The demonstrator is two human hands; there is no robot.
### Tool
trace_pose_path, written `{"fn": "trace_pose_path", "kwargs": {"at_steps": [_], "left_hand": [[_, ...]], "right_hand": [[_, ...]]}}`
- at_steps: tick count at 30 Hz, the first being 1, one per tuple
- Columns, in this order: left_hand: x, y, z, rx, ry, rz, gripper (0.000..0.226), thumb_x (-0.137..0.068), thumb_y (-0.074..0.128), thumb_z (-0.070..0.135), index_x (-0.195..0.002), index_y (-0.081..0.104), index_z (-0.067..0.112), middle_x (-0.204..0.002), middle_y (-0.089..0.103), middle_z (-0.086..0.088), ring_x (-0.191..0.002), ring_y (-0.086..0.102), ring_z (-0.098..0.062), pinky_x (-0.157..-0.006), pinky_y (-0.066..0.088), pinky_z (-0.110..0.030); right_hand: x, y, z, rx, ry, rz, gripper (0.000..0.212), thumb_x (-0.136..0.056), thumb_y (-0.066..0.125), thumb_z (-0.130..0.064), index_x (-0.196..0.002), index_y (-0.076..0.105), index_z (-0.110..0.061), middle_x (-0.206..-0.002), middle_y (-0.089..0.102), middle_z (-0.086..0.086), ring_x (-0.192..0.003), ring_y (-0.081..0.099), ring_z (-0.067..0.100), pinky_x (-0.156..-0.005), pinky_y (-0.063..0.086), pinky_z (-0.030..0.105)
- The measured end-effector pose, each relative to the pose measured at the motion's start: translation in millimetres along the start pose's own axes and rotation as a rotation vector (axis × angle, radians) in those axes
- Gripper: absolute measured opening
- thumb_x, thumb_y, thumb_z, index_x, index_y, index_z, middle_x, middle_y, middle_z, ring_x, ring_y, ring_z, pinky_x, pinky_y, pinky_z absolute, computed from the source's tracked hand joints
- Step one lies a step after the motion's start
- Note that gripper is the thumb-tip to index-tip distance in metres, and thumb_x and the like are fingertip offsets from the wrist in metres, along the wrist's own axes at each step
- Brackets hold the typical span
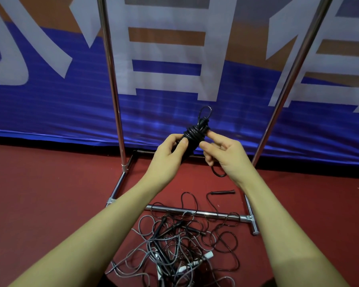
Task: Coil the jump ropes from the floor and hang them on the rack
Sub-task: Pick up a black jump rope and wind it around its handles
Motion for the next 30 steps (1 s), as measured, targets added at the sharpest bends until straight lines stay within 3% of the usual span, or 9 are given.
{"fn": "trace_pose_path", "kwargs": {"at_steps": [4,7,10,13,15,18,22,26,30], "left_hand": [[-0.2,0.5,-4.6,-0.04,-0.062,-0.033,0.022,-0.1,0.042,0.032,-0.086,0.055,0.02,-0.056,0.05,0.012,-0.052,0.04,-0.009,-0.05,0.032,-0.023],[-1.3,-1.9,-5.3,-0.053,-0.082,-0.021,0.046,-0.087,0.045,0.06,-0.079,0.053,0.015,-0.062,0.05,0.003,-0.056,0.04,-0.015,-0.056,0.033,-0.031],[-1.8,-4.4,-5.2,-0.086,-0.081,0.005,0.063,-0.067,0.054,0.073,-0.076,0.052,0.01,-0.061,0.05,0.002,-0.054,0.04,-0.014,-0.056,0.033,-0.031],[-2.9,-3.3,-5.8,-0.008,-0.126,0.002,0.059,-0.059,0.07,0.065,-0.077,0.052,0.012,-0.063,0.046,-0.004,-0.05,0.038,-0.016,-0.05,0.031,-0.029],[-2.3,0.2,-5.1,0.109,-0.172,-0.022,0.047,-0.068,0.077,0.05,-0.08,0.051,0.012,-0.061,0.045,-0.006,-0.045,0.036,-0.016,-0.042,0.027,-0.023],[-1.1,2.4,-5.6,0.2,-0.214,0.001,0.031,-0.081,0.072,0.036,-0.082,0.047,0.016,-0.055,0.048,-0.002,-0.042,0.036,-0.015,-0.041,0.023,-0.02],[-0.8,2.6,-5.7,0.251,-0.195,0.042,0.03,-0.084,0.066,0.039,-0.078,0.045,0.019,-0.052,0.049,-0.002,-0.043,0.037,-0.017,-0.043,0.022,-0.022],[-2.6,-1.3,-1.7,0.218,-0.254,0.037,0.046,-0.075,0.063,0.059,-0.081,0.048,0.015,-0.054,0.051,-0.003,-0.042,0.04,-0.017,-0.04,0.026,-0.02],[-4.6,-5.5,-4.7,0.208,-0.316,0.062,0.045,-0.078,0.069,0.052,-0.076,0.043,0.015,-0.056,0.051,-0.003,-0.045,0.044,-0.018,-0.039,0.033,-0.019]], "right_hand": [[1.2,-0.5,-0.5,0.001,-0.01,-0.018,0.043,-0.09,0.059,-0.008,-0.133,0.051,-0.006,-0.059,0.042,0.004,-0.053,0.04,0.01,-0.058,0.038,0.019],[3.7,-0.7,-4.9,-0.021,-0.039,-0.037,0.032,-0.091,0.057,-0.002,-0.115,0.059,-0.023,-0.066,0.039,0.009,-0.054,0.038,0.006,-0.06,0.036,0.015],[4.0,0.3,-2.7,-0.081,-0.019,-0.014,0.033,-0.09,0.056,0.002,-0.115,0.056,-0.019,-0.057,0.052,-0.011,-0.053,0.044,0.001,-0.061,0.04,0.013],[4.7,3.0,-2.0,-0.113,-0.026,-0.008,0.03,-0.089,0.056,0.002,-0.113,0.058,-0.016,-0.055,0.055,-0.011,-0.055,0.047,0.002,-0.061,0.04,0.013],[5.1,3.4,-3.4,-0.108,-0.039,-0.004,0.029,-0.089,0.057,-0.002,-0.111,0.06,-0.021,-0.058,0.056,-0.01,-0.057,0.048,0.004,-0.062,0.041,0.015],[5.6,2.9,-6.7,-0.077,-0.059,-0.015,0.03,-0.09,0.056,-0.003,-0.114,0.058,-0.022,-0.061,0.06,-0.009,-0.06,0.052,0.004,-0.066,0.043,0.016],[7.5,3.8,-11.4,-0.072,-0.06,0.023,0.022,-0.09,0.057,-0.001,-0.098,0.064,-0.021,-0.058,0.058,-0.008,-0.053,0.048,0.005,-0.064,0.044,0.016],[9.4,4.5,-11.4,-0.082,-0.05,0.122,0.016,-0.085,0.065,-0.001,-0.078,0.065,-0.015,-0.054,0.057,-0.005,-0.045,0.043,0.008,-0.054,0.041,0.017],[9.7,6.7,-9.2,-0.071,-0.057,0.136,0.018,-0.083,0.067,-0.001,-0.074,0.066,-0.017,-0.055,0.057,-0.006,-0.049,0.041,0.009,-0.053,0.038,0.019]]}}
Point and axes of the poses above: each hand's wrist, its own x-axis away from the middle knuckle, its own y-axis out of the palm, z = x × y, the point moved 4 cm from there along -x, towards the middle knuckle
